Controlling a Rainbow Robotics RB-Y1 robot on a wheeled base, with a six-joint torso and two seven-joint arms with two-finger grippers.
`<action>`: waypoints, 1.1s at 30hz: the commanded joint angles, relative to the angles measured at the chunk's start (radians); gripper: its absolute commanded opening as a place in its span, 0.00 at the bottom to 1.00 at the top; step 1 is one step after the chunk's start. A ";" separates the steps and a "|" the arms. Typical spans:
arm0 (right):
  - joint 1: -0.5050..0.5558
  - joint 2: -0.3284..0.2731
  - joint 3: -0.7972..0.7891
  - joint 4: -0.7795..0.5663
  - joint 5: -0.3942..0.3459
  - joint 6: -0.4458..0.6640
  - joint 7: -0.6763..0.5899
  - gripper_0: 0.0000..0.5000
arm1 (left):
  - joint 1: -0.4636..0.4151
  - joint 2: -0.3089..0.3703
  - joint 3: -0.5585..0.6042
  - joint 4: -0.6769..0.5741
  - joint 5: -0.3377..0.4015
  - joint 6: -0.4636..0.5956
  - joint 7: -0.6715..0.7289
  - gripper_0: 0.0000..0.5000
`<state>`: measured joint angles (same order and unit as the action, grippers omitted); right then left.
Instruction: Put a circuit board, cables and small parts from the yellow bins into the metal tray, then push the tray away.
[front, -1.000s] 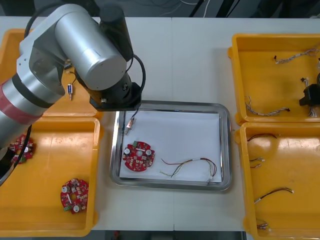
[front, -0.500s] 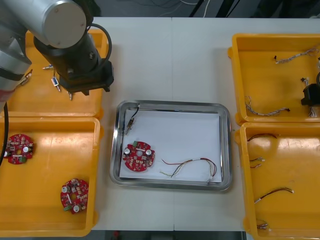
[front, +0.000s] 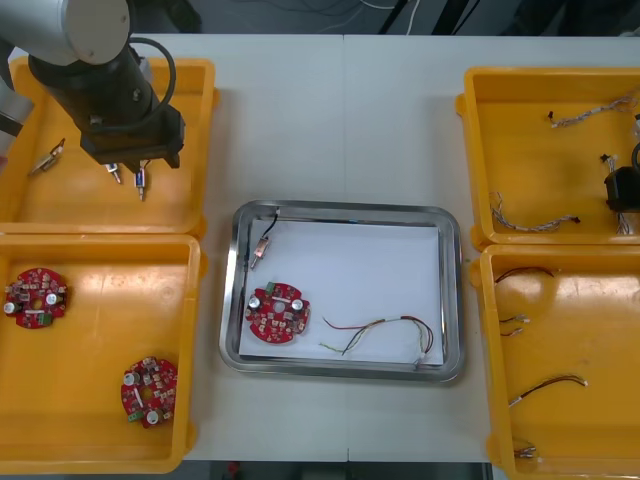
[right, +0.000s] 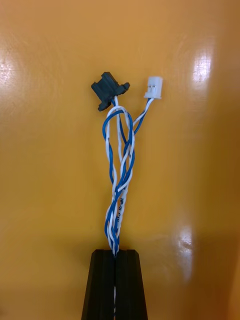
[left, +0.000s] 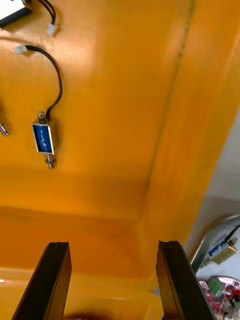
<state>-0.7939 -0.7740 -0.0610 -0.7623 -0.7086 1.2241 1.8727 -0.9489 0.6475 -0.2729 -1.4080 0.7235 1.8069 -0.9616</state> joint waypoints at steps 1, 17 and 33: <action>-0.059 0.004 0.004 -0.003 0.000 0.032 -0.003 0.00 | -0.076 0.034 0.049 0.078 -0.024 -0.055 -0.097 1.00; -0.073 -0.036 -0.076 -0.259 0.078 0.307 -0.024 0.00 | -0.088 0.029 0.081 0.228 -0.059 -0.179 -0.223 1.00; -0.065 -0.040 -0.217 -0.549 0.129 0.672 -0.038 0.00 | -0.088 0.024 0.081 0.360 -0.059 -0.308 -0.353 1.00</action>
<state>-0.8286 -0.7748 -0.2308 -1.2316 -0.5909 1.8554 1.8688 -0.9820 0.6475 -0.2170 -1.0752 0.6660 1.5313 -1.1775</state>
